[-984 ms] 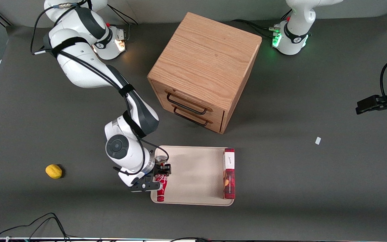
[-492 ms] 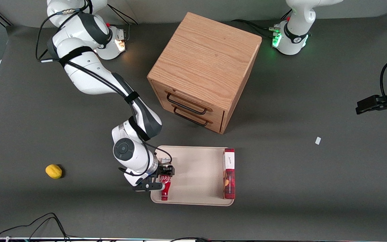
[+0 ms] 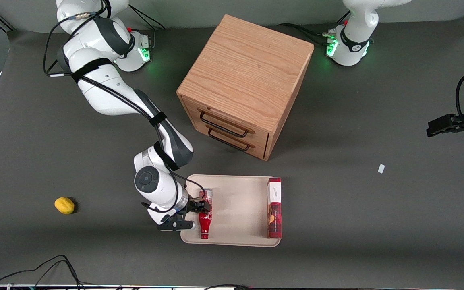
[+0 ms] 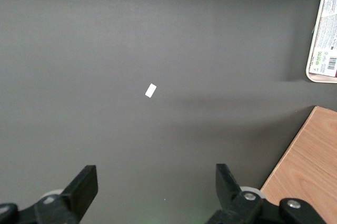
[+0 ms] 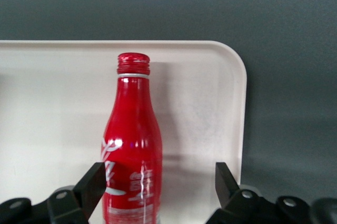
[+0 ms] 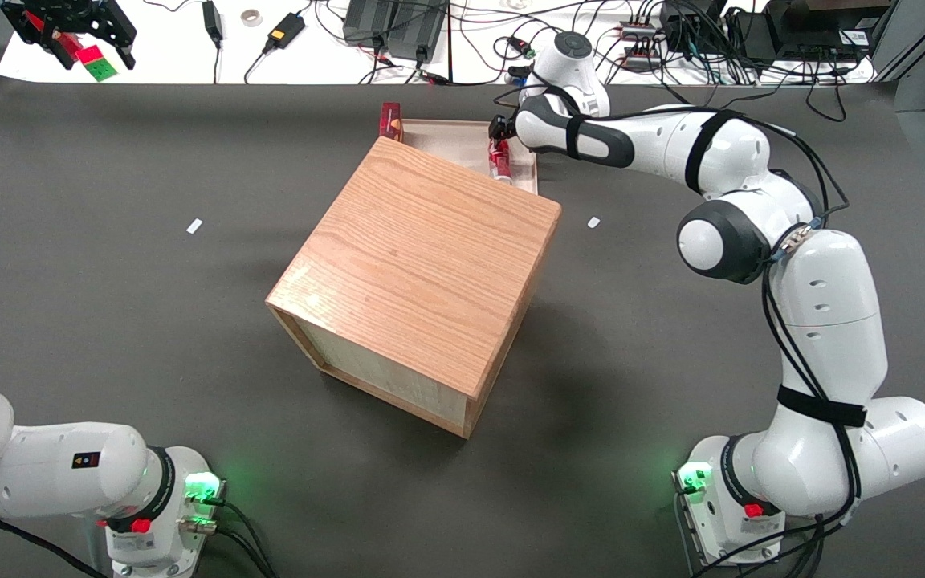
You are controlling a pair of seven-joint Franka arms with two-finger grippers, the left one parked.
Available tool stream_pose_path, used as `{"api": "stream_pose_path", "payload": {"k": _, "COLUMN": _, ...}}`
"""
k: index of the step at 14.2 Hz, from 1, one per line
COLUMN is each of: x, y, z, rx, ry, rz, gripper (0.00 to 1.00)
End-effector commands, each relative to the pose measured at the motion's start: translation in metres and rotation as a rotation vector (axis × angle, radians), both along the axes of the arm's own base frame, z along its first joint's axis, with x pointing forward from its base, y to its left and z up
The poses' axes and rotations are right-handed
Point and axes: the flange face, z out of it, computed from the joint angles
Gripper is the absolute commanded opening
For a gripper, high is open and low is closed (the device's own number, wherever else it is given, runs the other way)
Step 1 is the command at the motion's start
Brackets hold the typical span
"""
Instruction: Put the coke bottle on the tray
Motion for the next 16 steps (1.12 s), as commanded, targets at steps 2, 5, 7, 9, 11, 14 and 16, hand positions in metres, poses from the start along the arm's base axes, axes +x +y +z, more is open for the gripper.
{"api": "stream_pose_path", "payload": {"k": 2, "x": 0.004, "y": -0.004, "z": 0.011, "rx": -0.002, "ry": -0.026, "rz": -0.023, "gripper": 1.0}}
{"api": "stream_pose_path", "payload": {"k": 5, "x": 0.005, "y": -0.029, "z": 0.057, "rx": -0.013, "ry": -0.05, "rz": -0.028, "gripper": 1.0}}
{"api": "stream_pose_path", "payload": {"k": 7, "x": 0.0, "y": -0.059, "z": 0.087, "rx": -0.05, "ry": -0.036, "rz": -0.004, "gripper": 1.0}}
{"api": "stream_pose_path", "payload": {"k": 9, "x": -0.015, "y": -0.092, "z": 0.124, "rx": -0.102, "ry": -0.002, "rz": 0.035, "gripper": 1.0}}
{"api": "stream_pose_path", "payload": {"k": 11, "x": -0.036, "y": -0.125, "z": 0.154, "rx": -0.134, "ry": -0.003, "rz": 0.031, "gripper": 1.0}}
{"api": "stream_pose_path", "payload": {"k": 14, "x": -0.073, "y": -0.18, "z": 0.19, "rx": -0.147, "ry": 0.012, "rz": 0.0, "gripper": 1.0}}
{"api": "stream_pose_path", "payload": {"k": 16, "x": -0.104, "y": -0.22, "z": 0.215, "rx": -0.136, "ry": 0.021, "rz": 0.005, "gripper": 1.0}}
